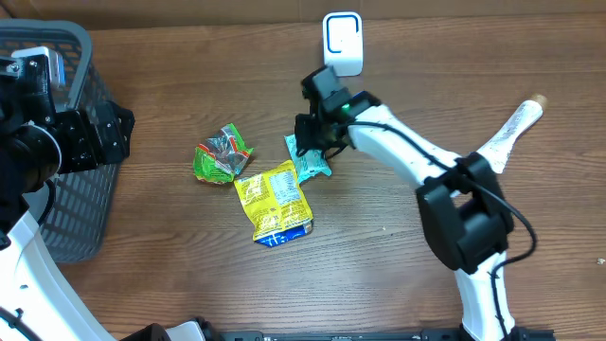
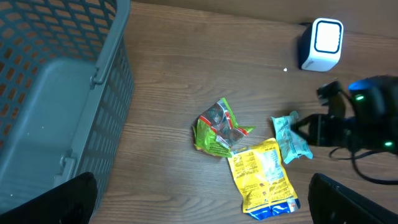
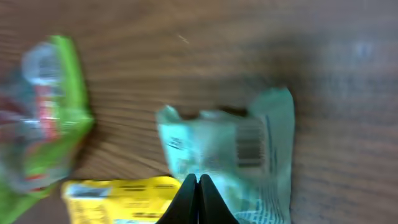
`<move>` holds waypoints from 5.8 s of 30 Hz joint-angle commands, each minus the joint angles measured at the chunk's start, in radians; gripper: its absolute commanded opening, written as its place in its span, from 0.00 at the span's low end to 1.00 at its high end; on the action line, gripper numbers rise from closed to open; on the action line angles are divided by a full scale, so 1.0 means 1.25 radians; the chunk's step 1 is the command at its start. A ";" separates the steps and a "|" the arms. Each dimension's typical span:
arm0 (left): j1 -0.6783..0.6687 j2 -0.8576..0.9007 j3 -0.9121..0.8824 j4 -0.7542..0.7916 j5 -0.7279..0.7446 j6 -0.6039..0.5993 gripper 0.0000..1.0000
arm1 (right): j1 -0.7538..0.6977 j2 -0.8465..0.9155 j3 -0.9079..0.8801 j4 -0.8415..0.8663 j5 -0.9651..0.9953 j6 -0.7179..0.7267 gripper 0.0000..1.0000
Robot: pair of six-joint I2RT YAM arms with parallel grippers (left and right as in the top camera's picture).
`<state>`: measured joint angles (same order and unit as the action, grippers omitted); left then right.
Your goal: Scan the item barcode
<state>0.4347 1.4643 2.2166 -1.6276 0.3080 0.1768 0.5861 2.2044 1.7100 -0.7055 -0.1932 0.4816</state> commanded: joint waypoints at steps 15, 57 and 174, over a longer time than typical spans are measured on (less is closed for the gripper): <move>0.006 0.001 -0.002 0.001 0.011 0.014 1.00 | -0.063 0.029 0.046 -0.155 -0.012 -0.329 0.09; 0.007 0.001 -0.002 0.001 0.011 0.014 1.00 | -0.105 0.064 0.147 -0.198 0.005 -0.110 0.29; 0.006 0.001 -0.002 0.001 0.011 0.014 1.00 | -0.301 -0.212 0.363 -0.315 -0.344 -0.684 0.04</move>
<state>0.4347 1.4643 2.2166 -1.6276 0.3080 0.1799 0.1997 2.0453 2.1307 -1.1133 -0.6884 -0.3649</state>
